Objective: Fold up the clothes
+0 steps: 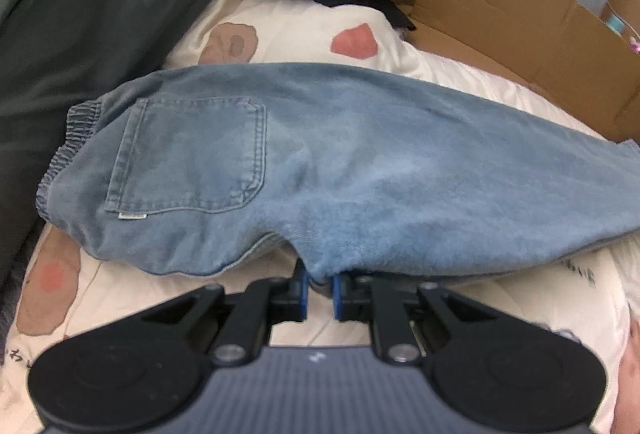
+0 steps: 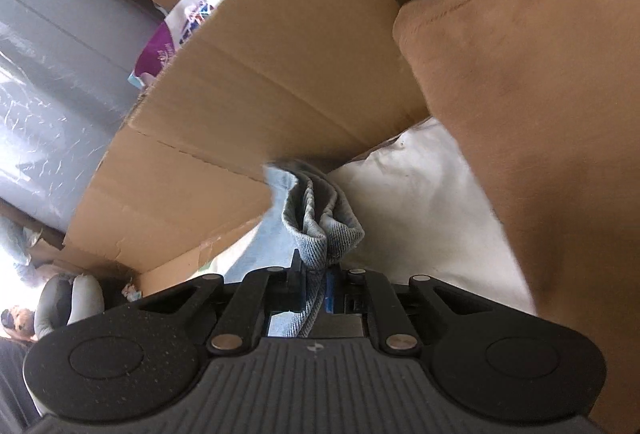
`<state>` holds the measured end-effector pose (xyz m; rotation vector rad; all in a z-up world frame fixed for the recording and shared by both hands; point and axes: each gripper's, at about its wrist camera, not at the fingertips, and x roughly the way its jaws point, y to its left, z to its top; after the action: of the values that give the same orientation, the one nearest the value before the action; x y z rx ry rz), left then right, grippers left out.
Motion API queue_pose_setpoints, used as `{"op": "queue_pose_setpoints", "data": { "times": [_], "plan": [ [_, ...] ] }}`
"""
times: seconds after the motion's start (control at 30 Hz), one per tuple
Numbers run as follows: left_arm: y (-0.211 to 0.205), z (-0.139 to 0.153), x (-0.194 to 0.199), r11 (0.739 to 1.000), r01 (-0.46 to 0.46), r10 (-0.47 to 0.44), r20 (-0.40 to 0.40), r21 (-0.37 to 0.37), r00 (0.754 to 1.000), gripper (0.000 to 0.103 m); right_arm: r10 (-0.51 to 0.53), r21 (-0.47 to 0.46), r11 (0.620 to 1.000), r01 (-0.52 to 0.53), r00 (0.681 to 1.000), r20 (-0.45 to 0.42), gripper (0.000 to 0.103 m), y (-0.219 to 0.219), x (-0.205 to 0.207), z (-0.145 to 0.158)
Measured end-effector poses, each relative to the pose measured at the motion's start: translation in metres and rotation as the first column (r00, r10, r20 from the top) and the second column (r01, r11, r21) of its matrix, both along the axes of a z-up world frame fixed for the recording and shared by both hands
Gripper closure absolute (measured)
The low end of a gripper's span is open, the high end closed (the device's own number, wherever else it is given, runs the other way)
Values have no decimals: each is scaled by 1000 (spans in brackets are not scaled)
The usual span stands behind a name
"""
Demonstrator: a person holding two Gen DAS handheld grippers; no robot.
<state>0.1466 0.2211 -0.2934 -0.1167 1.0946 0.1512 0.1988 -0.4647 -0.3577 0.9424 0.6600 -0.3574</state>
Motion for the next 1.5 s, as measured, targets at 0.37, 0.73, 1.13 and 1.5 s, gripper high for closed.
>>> {"op": "queue_pose_setpoints", "data": {
  "times": [0.37, 0.73, 1.13, 1.5],
  "plan": [
    [25, 34, 6, 999, 13, -15, -42, -34, 999, 91, 53, -24, 998, -55, 996, -73, 96, 26, -70, 62],
    [16, 49, 24, 998, 52, -49, -65, 44, 997, 91, 79, -28, 996, -80, 996, -40, 96, 37, -83, 75],
    [7, 55, -27, 1000, -9, 11, -95, 24, 995, 91, 48, 20, 999, -48, 999, -5, 96, 34, -149, 82],
    [5, 27, -68, 999, -32, 27, -136, -33, 990, 92, 8, -5, 1000, -9, 996, -89, 96, 54, -223, 73]
  ]
}}
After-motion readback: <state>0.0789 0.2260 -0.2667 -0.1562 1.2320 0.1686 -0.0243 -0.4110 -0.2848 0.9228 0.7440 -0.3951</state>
